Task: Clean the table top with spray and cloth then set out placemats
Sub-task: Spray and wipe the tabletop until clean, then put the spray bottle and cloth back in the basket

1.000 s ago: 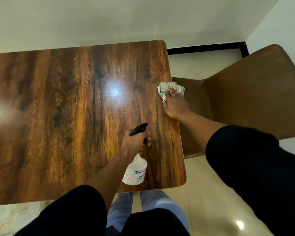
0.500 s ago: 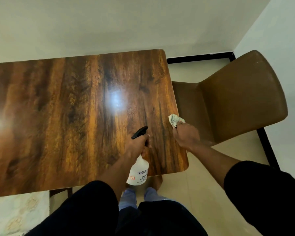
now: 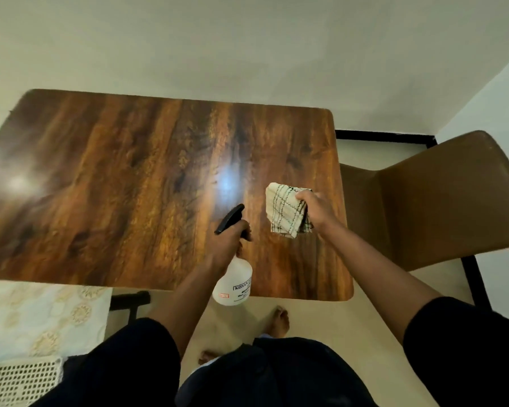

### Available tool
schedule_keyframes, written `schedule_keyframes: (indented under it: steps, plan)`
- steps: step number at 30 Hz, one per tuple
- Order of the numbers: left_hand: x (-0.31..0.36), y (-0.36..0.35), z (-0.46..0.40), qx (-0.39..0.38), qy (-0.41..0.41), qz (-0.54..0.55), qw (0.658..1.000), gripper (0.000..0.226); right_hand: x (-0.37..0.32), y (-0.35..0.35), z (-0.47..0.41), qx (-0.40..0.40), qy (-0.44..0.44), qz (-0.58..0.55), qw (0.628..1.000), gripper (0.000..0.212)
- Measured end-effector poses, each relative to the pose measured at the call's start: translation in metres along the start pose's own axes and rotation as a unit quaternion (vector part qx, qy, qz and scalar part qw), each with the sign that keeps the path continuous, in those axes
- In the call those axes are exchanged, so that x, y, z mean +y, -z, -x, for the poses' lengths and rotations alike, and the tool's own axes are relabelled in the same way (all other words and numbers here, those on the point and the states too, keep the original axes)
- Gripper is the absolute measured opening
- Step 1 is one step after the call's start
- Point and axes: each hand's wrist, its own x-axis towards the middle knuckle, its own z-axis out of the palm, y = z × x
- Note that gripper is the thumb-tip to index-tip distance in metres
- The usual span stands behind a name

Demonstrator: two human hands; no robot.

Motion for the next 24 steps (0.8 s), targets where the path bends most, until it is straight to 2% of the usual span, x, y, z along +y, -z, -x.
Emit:
schedule_keyframes:
  steps: [1, 3, 5, 6, 8, 12, 15, 21, 24]
  plan:
    - [0.000, 0.013, 0.004, 0.012, -0.012, 0.003, 1.000, 0.025, -0.001, -0.014, 0.006, -0.012, -0.004, -0.039, 0.999, 0.026]
    - [-0.003, 0.040, 0.014, 0.039, -0.026, 0.002, 0.999, 0.034, 0.000, -0.044, 0.017, -0.045, -0.036, -0.105, 0.993, 0.036]
    - [-0.009, 0.068, 0.024, 0.072, -0.022, 0.011, 0.997, 0.020, 0.000, -0.075, 0.028, -0.083, -0.074, -0.138, 0.984, 0.047]
    - [-0.012, 0.083, 0.030, 0.086, -0.019, 0.017, 0.996, 0.011, 0.002, -0.091, 0.034, -0.103, -0.083, -0.144, 0.981, 0.044]
    - [-0.022, 0.112, 0.043, 0.109, -0.023, 0.020, 0.994, 0.022, 0.001, -0.123, 0.048, -0.127, -0.079, -0.133, 0.980, 0.028]
    - [-0.043, 0.165, 0.070, 0.163, -0.022, 0.049, 0.985, 0.021, -0.002, -0.183, 0.077, -0.171, -0.068, -0.091, 0.979, 0.034]
    - [-0.064, 0.205, 0.092, 0.204, -0.017, 0.078, 0.976, 0.035, -0.002, -0.232, 0.098, -0.211, -0.085, -0.062, 0.972, 0.029]
    - [-0.089, 0.279, 0.137, 0.293, -0.038, 0.117, 0.948, 0.017, -0.007, -0.327, 0.143, -0.276, -0.087, -0.054, 0.956, 0.036]
    - [-0.098, 0.310, 0.158, 0.327, -0.046, 0.118, 0.936, 0.022, -0.005, -0.370, 0.159, -0.308, -0.073, -0.027, 0.948, 0.029]
